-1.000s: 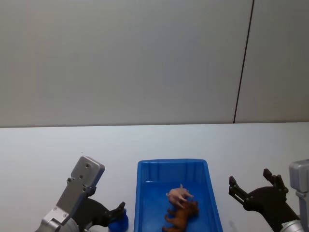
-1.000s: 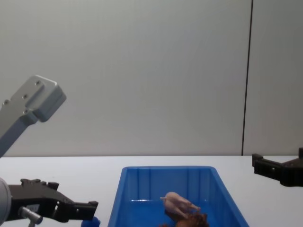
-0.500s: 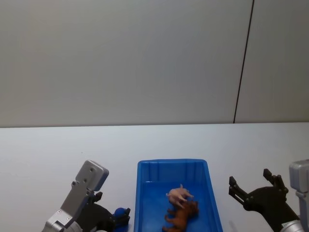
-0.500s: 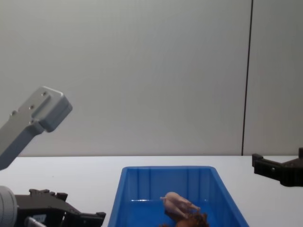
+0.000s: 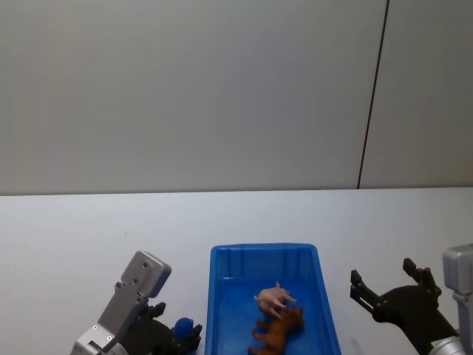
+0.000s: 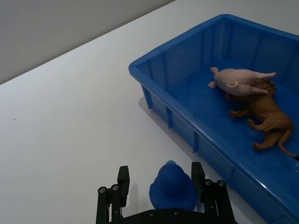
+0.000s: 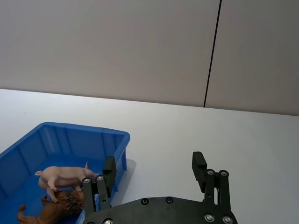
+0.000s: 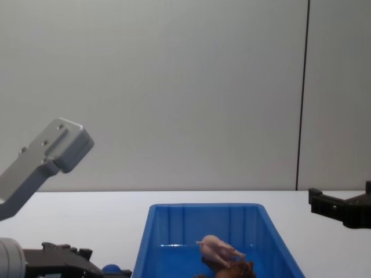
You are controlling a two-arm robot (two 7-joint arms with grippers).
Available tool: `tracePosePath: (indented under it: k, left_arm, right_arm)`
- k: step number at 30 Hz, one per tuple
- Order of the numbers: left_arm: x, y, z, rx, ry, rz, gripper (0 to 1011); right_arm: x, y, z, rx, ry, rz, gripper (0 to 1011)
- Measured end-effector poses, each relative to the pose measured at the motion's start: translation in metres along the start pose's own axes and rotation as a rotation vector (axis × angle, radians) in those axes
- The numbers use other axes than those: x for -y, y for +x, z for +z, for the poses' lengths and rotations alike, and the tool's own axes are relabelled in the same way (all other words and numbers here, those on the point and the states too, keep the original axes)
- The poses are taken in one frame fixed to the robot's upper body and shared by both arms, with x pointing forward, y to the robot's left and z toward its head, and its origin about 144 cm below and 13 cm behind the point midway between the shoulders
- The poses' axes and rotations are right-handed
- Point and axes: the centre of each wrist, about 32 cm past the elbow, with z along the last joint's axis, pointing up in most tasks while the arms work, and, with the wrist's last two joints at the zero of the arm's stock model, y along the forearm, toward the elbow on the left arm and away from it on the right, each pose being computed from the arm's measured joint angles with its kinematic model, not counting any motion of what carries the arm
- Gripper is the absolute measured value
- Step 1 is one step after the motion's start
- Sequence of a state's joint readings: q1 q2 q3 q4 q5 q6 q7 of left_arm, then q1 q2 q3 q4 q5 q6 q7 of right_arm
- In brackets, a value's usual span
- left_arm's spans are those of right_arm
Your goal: Pick up the two dolls from the table and place them into the box.
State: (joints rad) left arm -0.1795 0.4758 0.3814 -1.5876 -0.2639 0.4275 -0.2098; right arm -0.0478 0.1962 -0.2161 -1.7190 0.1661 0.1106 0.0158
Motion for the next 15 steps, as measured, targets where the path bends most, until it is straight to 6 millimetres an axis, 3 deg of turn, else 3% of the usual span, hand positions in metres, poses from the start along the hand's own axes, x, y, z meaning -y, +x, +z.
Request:
tracePosePath:
  k: [5,15]
  left_arm:
    - [0.0016,0.0005,-0.0017,-0.001,0.008,-0.005,757]
    - [0.0044,0.0015,-0.0056,-0.002,0.016,-0.010,413]
  right_arm:
    - [0.0000,0.0000,0.0000,0.000,0.000,0.000,1001]
    - [0.0000,0.0000,0.0000,0.000,0.000,0.000,1001]
